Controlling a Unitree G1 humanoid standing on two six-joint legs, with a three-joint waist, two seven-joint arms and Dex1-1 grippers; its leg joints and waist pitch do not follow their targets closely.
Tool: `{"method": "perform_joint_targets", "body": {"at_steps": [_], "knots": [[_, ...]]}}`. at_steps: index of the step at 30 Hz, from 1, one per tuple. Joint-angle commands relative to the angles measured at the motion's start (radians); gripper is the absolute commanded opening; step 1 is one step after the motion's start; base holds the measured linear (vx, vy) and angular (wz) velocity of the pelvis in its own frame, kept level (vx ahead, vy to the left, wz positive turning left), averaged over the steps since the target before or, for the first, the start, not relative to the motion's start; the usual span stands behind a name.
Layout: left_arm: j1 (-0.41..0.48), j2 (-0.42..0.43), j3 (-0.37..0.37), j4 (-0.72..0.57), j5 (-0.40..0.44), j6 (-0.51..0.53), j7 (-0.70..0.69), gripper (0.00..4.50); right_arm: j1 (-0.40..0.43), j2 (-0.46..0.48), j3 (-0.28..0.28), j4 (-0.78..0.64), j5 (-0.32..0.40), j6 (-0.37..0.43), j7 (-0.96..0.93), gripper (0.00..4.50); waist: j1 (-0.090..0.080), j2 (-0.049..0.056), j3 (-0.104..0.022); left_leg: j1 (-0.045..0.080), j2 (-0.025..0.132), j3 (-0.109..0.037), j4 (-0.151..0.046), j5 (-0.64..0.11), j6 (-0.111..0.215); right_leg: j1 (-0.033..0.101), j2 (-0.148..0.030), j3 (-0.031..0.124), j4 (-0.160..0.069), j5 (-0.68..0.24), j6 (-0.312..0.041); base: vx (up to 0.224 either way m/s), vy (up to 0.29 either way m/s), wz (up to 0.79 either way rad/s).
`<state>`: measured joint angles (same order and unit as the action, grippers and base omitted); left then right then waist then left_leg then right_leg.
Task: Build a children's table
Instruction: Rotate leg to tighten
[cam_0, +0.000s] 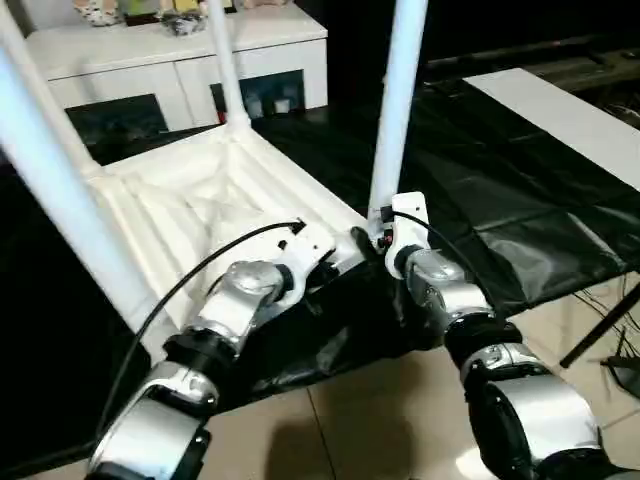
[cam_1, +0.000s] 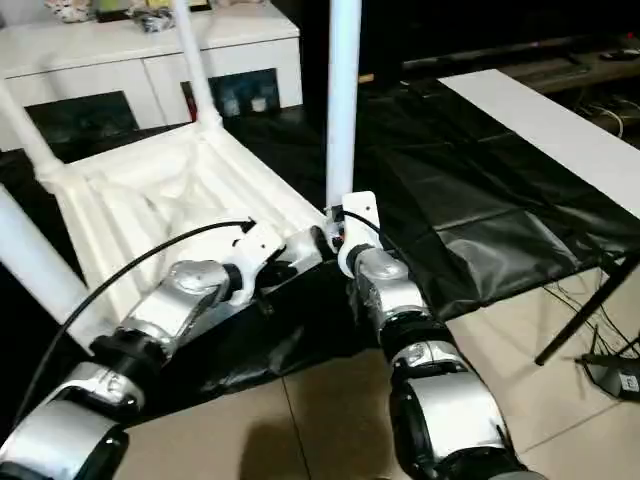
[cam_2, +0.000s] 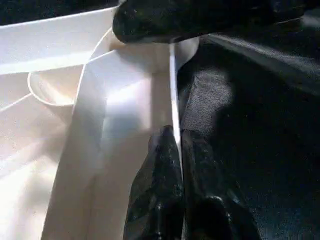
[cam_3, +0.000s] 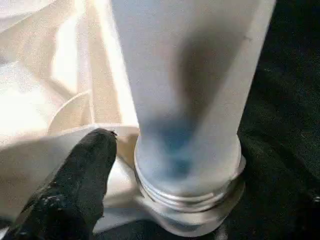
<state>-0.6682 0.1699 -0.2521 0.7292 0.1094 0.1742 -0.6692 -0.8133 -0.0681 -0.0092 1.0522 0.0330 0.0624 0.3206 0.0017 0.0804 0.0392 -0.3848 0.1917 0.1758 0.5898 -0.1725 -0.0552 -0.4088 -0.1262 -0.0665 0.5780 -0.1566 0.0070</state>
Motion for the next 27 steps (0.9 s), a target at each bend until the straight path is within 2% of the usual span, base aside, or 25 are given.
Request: {"method": "perform_joint_targets", "body": {"at_steps": [1,2,3,4,5,6,9,11,12,14,16,17,20,23,27], "knots": [[0.039,0.040,-0.021,-0.024,0.005,-0.046,-0.070,0.00,0.023,-0.026,0.076,-0.093,-0.024,-0.005,0.172,3.96,0.007,-0.009,-0.061,0.009,0.016,-0.006,-0.086,-0.419,0.027,0.047,-0.013,0.010,-0.069,-0.310,-0.209,0.000,0.000,0.00],[0.048,0.050,-0.022,-0.036,-0.002,-0.052,-0.096,0.00,0.037,-0.045,0.092,-0.116,-0.028,-0.006,0.219,3.96,0.011,-0.010,-0.063,0.006,0.016,-0.004,-0.084,-0.393,0.040,0.051,-0.013,0.011,-0.067,-0.280,-0.209,0.000,0.000,0.00],[0.057,0.061,-0.023,-0.048,-0.008,-0.052,-0.118,0.00,0.052,-0.063,0.107,-0.140,-0.030,-0.008,0.265,3.96,0.010,-0.009,-0.066,0.007,0.018,-0.002,-0.081,-0.362,0.048,0.049,-0.014,0.014,-0.061,-0.240,-0.226,0.000,0.000,0.00],[0.080,0.095,-0.036,-0.084,-0.023,-0.088,-0.192,0.00,0.095,-0.112,0.137,-0.211,-0.018,-0.011,0.387,3.96,0.017,-0.009,-0.066,0.008,0.019,0.000,-0.078,-0.337,0.058,0.050,-0.012,0.013,-0.059,-0.211,-0.237,0.000,0.000,0.00],[0.094,0.112,-0.041,-0.106,-0.036,-0.096,-0.236,0.00,0.115,-0.137,0.150,-0.244,-0.011,-0.014,0.448,3.96,0.020,-0.006,-0.069,0.006,0.021,0.001,-0.076,-0.309,0.071,0.053,-0.012,0.014,-0.051,-0.170,-0.251,0.000,0.000,0.00],[0.094,0.112,-0.041,-0.106,-0.036,-0.096,-0.236,0.00,0.115,-0.137,0.150,-0.244,-0.011,-0.014,0.448,3.96,0.023,-0.008,-0.069,0.006,0.022,0.000,-0.075,-0.296,0.077,0.056,-0.011,0.012,-0.051,-0.154,-0.255,0.000,0.000,0.00],[0.138,0.170,-0.053,-0.192,-0.094,-0.105,-0.385,0.00,0.172,-0.219,0.190,-0.338,0.010,-0.026,0.628,3.96,0.029,-0.006,-0.073,0.007,0.024,0.003,-0.069,-0.244,0.102,0.057,-0.011,0.012,-0.040,-0.084,-0.281,0.033,-0.002,0.01],[0.165,0.216,-0.054,-0.253,-0.120,-0.091,-0.464,0.00,0.202,-0.281,0.209,-0.403,0.033,-0.021,0.744,3.96,0.044,-0.003,-0.079,0.012,0.025,0.005,-0.060,-0.164,0.136,0.054,-0.007,0.012,-0.029,0.009,-0.308,0.000,0.000,0.00],[0.165,0.216,-0.054,-0.253,-0.120,-0.091,-0.464,0.00,0.202,-0.281,0.209,-0.403,0.033,-0.021,0.744,3.96,0.047,-0.003,-0.079,0.013,0.026,0.005,-0.060,-0.159,0.138,0.051,-0.006,0.012,-0.028,0.012,-0.311,0.000,0.000,0.00],[0.174,0.229,-0.047,-0.273,-0.132,-0.082,-0.486,0.00,0.201,-0.301,0.208,-0.409,0.034,-0.018,0.772,3.96,0.058,-0.001,-0.075,0.016,0.029,0.007,-0.062,-0.177,0.129,0.046,-0.005,0.014,-0.029,-0.022,-0.310,0.000,0.000,0.00],[0.179,0.236,-0.043,-0.281,-0.140,-0.080,-0.497,0.00,0.197,-0.308,0.204,-0.411,0.035,-0.013,0.785,3.96,0.060,-0.001,-0.073,0.016,0.028,0.008,-0.065,-0.208,0.114,0.047,-0.007,0.015,-0.031,-0.058,-0.304,0.000,0.000,0.00],[0.181,0.239,-0.043,-0.284,-0.143,-0.080,-0.502,0.00,0.195,-0.310,0.201,-0.413,0.041,-0.003,0.798,3.96,0.058,-0.004,-0.071,0.012,0.027,0.006,-0.067,-0.223,0.100,0.050,-0.008,0.015,-0.033,-0.081,-0.294,0.000,0.000,0.00],[0.189,0.247,-0.043,-0.300,-0.150,-0.074,-0.510,0.00,0.203,-0.322,0.211,-0.440,0.052,0.018,0.842,3.96,0.057,-0.008,-0.070,0.014,0.029,0.006,-0.072,-0.263,0.076,0.049,-0.009,0.018,-0.037,-0.131,-0.276,0.000,0.000,0.00],[0.193,0.248,-0.042,-0.306,-0.150,-0.070,-0.512,0.00,0.207,-0.327,0.220,-0.451,0.056,0.034,0.871,3.96,0.059,-0.009,-0.069,0.014,0.027,0.007,-0.071,-0.255,0.076,0.048,-0.010,0.019,-0.038,-0.139,-0.269,0.000,0.000,0.00],[0.198,0.246,-0.039,-0.311,-0.147,-0.065,-0.512,0.00,0.211,-0.326,0.220,-0.452,0.061,0.046,0.887,3.60,0.060,-0.010,-0.072,0.012,0.026,0.007,-0.067,-0.219,0.084,0.049,-0.010,0.018,-0.035,-0.112,-0.273,0.000,0.000,0.00]]}}
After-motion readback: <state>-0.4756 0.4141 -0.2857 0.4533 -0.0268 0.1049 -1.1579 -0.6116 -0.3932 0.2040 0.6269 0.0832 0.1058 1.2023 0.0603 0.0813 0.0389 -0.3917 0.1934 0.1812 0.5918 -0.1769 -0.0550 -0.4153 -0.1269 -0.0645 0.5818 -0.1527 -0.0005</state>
